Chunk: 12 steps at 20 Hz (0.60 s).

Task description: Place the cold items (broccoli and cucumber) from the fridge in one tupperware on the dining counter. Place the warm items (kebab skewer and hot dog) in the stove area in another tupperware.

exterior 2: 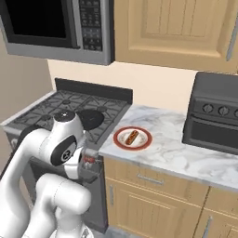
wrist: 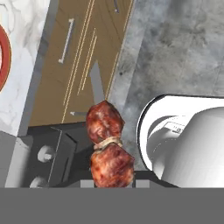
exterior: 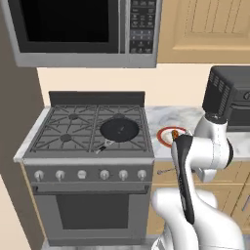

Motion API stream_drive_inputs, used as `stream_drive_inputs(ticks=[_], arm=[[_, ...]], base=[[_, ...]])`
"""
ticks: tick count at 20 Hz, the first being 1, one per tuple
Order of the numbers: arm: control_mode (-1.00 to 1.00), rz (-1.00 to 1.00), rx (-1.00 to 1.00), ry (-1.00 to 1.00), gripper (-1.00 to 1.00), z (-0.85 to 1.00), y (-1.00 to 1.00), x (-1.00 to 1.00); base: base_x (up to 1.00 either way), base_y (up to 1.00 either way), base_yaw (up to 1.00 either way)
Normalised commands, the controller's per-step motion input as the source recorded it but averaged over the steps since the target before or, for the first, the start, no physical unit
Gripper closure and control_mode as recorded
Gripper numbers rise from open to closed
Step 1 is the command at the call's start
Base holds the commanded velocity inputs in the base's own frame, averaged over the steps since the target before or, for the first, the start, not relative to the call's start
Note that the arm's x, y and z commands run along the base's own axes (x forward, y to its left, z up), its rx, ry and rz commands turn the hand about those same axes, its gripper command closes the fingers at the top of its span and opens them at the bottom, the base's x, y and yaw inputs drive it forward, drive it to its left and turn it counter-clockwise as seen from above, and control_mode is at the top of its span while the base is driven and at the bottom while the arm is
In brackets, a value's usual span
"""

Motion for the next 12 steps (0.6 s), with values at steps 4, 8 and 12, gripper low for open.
stream_drive_inputs(ticks=[4,8,12], arm=[[1.00,0.00,0.00,0.00,1.00,0.00,0.00,0.00],[1.00,0.00,0.00,0.00,1.00,0.00,0.00,0.00],[1.00,0.00,0.00,0.00,1.00,0.00,0.00,0.00]], base=[[-0.03,-0.99,-0.15],[0.00,-1.00,-0.10],[0.00,-1.00,-0.07]])
